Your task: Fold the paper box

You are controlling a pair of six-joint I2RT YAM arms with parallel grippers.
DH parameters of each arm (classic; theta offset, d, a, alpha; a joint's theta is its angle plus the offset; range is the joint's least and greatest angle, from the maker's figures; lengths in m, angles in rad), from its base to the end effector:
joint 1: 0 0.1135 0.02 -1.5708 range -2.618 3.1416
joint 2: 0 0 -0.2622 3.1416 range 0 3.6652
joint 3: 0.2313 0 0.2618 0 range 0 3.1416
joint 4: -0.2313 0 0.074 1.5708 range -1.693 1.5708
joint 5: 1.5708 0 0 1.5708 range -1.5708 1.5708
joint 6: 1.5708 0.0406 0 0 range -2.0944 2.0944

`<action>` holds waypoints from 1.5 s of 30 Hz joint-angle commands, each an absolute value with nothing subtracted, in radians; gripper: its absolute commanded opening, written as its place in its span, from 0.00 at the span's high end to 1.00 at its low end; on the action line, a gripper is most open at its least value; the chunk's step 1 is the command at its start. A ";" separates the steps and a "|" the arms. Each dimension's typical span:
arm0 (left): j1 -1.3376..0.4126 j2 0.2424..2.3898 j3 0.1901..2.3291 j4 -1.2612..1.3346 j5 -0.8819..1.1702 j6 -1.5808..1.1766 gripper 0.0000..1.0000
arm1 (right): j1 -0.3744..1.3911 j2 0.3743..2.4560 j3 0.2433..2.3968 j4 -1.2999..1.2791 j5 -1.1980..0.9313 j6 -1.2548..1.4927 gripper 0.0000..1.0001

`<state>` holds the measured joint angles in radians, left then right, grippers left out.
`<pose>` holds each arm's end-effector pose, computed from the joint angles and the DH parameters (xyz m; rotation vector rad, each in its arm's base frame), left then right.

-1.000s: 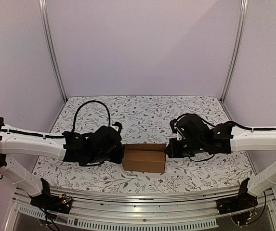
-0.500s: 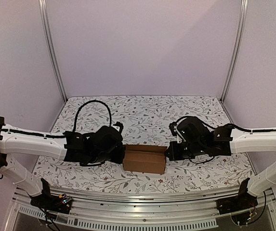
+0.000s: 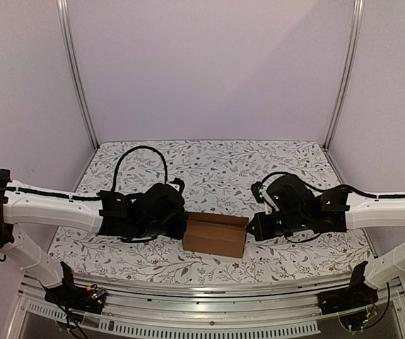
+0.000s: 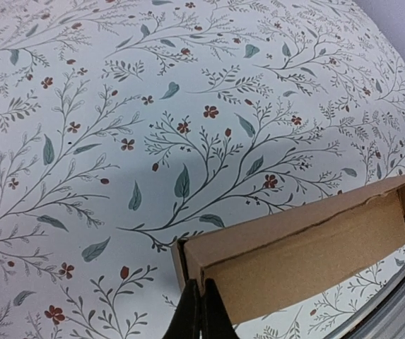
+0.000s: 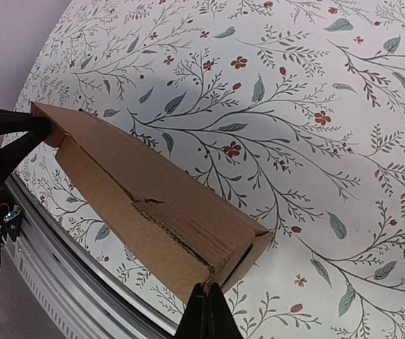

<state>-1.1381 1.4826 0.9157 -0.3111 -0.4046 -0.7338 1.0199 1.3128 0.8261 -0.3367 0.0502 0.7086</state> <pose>0.1467 -0.2795 0.2028 0.3062 2.3743 -0.4035 0.1505 0.2411 0.2169 -0.3673 2.5011 0.7127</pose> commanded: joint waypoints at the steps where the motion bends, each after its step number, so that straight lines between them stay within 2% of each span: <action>1: -1.164 1.535 0.906 -0.425 -0.333 -0.728 1.00 | 1.019 1.271 0.807 -0.360 0.070 0.674 1.00; 19: -1.164 1.557 0.921 -0.427 -0.323 -0.728 1.00 | 1.019 1.303 0.754 -0.239 0.038 0.752 1.00; 45: -1.166 1.540 0.908 -0.425 -0.326 -0.728 1.00 | 1.055 1.291 0.693 -0.290 0.075 0.733 1.00</action>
